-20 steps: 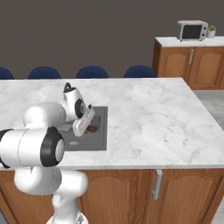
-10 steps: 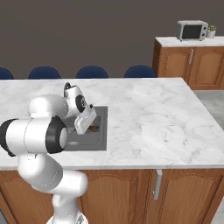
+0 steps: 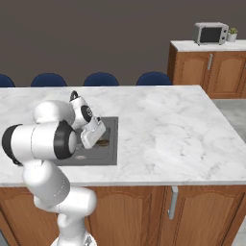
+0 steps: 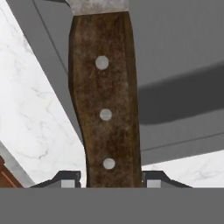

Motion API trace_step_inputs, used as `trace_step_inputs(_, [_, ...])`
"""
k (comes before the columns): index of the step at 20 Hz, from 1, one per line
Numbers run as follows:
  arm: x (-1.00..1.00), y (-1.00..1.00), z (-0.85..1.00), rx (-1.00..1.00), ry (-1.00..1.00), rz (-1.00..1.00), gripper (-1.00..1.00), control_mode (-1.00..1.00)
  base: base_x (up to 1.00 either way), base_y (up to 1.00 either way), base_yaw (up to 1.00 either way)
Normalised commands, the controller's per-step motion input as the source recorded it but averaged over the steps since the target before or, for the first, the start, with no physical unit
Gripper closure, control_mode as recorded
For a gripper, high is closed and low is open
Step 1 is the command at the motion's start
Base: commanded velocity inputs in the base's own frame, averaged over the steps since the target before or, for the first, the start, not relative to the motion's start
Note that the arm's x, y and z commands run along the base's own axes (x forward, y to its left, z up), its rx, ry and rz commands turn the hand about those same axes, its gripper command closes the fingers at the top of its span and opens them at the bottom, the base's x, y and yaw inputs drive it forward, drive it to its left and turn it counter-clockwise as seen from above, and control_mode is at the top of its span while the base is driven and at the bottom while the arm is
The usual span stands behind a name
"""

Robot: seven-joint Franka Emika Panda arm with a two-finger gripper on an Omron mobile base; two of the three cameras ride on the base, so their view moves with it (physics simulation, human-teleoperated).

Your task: Move the cutting board and knife to the sink. Then move spray from the cabinet to the counter.

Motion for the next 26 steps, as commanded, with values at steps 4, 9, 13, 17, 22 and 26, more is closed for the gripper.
trace_step_inputs(4, [0.00, -0.13, -0.01, -0.03, 0.10, 0.00, 1.00, -1.00, 0.00, 0.00, 0.00])
trace_step_inputs(9, [0.02, -0.02, 0.00, -0.06, 0.03, 0.00, 1.00, -1.00, 0.00, 0.00, 0.00])
trace_step_inputs(13, [0.10, 0.07, 0.00, -0.15, 0.00, 0.00, 1.00, -1.00, 0.00, 0.00, 0.00])
trace_step_inputs(17, [0.16, 0.17, 0.00, -0.14, 0.00, 0.00, 1.00, -1.00, 0.00, 0.00, 0.00])
trace_step_inputs(22, [0.07, 0.21, 0.00, -0.09, 0.00, 0.00, 1.00, -1.00, 0.00, 0.00, 0.00])
trace_step_inputs(26, [0.09, 0.32, 0.00, -0.04, 0.00, 0.00, 1.00, -1.00, 0.00, 0.00, 0.00])
